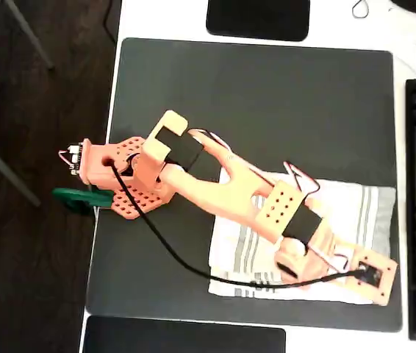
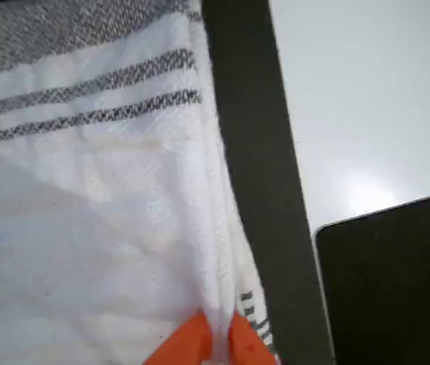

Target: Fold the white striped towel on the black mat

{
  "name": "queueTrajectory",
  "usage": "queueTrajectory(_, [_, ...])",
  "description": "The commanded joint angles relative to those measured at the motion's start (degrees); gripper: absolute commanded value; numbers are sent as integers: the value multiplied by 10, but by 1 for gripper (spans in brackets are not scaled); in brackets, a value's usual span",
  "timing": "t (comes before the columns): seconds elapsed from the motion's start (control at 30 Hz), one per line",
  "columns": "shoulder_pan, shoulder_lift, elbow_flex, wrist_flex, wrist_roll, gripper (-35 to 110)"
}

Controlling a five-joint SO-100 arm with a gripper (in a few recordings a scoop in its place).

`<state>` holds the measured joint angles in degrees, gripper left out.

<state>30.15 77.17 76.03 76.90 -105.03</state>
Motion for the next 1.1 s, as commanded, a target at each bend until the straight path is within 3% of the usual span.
queueTrajectory(0.0, [12, 1, -2, -23, -18, 0])
queueTrajectory(0.17, [8, -10, 55, -120, -13, 13])
queueTrajectory(0.33, [10, 15, 42, -113, -11, 20])
queueTrajectory(0.7, [-138, 71, 48, 11, 86, 21])
queueTrajectory(1.07, [-229, 79, 173, -90, 104, 22])
